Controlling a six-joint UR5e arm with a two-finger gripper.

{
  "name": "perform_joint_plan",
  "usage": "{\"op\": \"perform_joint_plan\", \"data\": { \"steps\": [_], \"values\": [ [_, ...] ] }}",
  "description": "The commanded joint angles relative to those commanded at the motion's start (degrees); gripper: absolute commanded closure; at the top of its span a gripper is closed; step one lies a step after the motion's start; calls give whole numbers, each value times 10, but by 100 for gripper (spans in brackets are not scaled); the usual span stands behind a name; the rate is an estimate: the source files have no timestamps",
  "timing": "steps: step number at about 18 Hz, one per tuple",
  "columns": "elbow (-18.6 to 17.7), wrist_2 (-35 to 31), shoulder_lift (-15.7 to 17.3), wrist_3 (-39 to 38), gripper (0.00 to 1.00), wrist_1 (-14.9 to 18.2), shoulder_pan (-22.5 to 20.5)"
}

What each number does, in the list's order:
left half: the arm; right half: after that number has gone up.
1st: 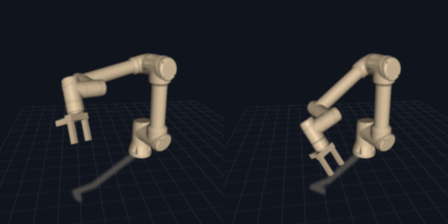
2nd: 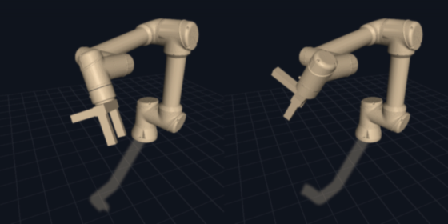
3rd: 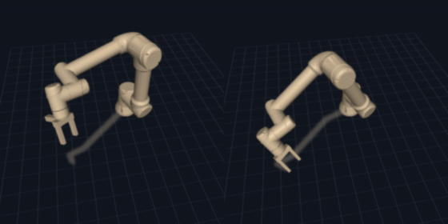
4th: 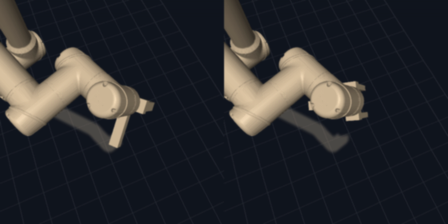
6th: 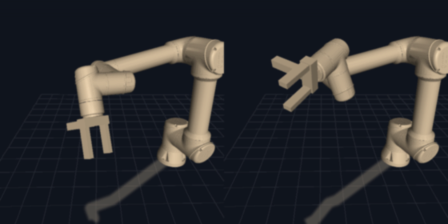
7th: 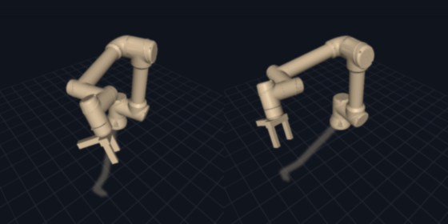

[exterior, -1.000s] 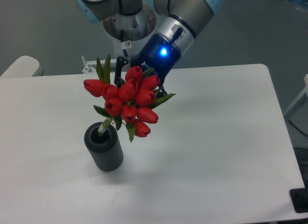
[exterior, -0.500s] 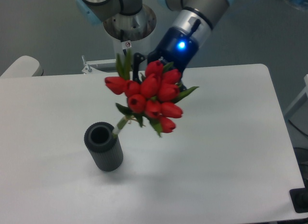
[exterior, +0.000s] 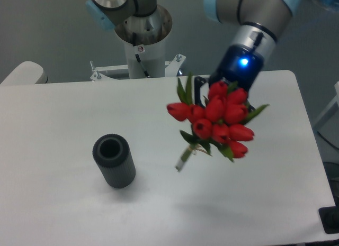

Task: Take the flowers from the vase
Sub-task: 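Carry the tulip bunch away from the vase and hold it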

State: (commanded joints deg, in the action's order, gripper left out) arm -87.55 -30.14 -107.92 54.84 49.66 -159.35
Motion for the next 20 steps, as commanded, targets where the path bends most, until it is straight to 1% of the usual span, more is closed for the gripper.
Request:
{"op": "perform_joint_plan", "data": {
  "steps": [3,6,10,20],
  "values": [
    [8,-20,-19,32,72,0,-3],
    [11,-49,-27,55,72,0,-3],
    [7,-82,-30,80,72,0,2],
    [5,-89,-30,82,72,1,4]
  ]
}}
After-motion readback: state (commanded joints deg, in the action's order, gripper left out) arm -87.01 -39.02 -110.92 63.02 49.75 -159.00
